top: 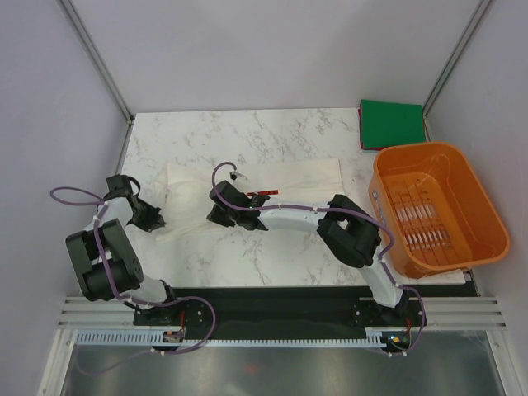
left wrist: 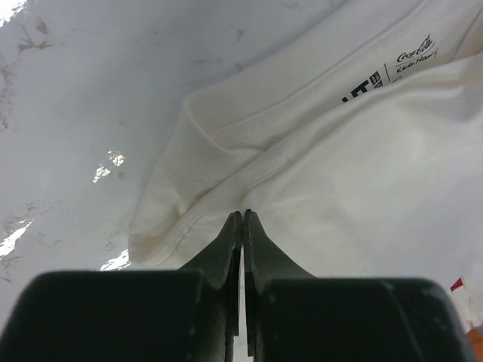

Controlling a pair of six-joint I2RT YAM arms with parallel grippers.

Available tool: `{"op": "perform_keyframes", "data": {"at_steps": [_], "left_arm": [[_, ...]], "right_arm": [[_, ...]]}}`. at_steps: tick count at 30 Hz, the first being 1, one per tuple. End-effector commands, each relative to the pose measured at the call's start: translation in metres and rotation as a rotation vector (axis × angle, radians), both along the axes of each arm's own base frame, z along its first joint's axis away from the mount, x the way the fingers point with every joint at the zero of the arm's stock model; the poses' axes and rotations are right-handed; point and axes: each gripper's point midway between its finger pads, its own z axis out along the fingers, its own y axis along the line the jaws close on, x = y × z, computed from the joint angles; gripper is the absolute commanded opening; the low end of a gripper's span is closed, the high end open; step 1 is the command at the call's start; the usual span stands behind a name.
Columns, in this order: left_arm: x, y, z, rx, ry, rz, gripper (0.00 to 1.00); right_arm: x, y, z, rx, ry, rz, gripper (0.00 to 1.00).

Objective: Fold and stack the t-shirts
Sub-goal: Fold the tshirt

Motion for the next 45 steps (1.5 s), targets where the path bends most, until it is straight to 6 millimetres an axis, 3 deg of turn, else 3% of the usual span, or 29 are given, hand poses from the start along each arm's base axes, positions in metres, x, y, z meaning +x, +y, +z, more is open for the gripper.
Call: {"op": "perform_keyframes", "data": {"at_steps": [1,9,16,27,38,45], "left_arm": [[0.014,0.003,0.019,0.024,-0.081,-0.014,0.02],[0.007,0.004,0.055,0.069,-0.156,0.033,0.02],[-0.003,0.000,0.075,0.101,-0.181,0.039,0.02],[-0.030,-0.022,0.081,0.104,-0.163,0.025,0.02],[-0.065,-0.033,0.071,0.107,-0.100,0.044,0.02],[-0.077,-0.041,0.067,0.081,-0.074,0.071,0.02]], "right_arm": [[-0.003,0.007,0.030,0.056,-0.039,0.029,0.00],[-0.002,0.002,0.033,0.050,-0.046,0.034,0.00],[-0.005,-0.002,0.035,0.049,-0.045,0.033,0.00],[-0.015,-0.018,0.034,0.055,-0.036,0.035,0.00],[-0.024,-0.030,0.034,0.053,-0.037,0.050,0.00],[-0.026,-0.035,0.029,0.036,-0.036,0.055,0.00]]}}
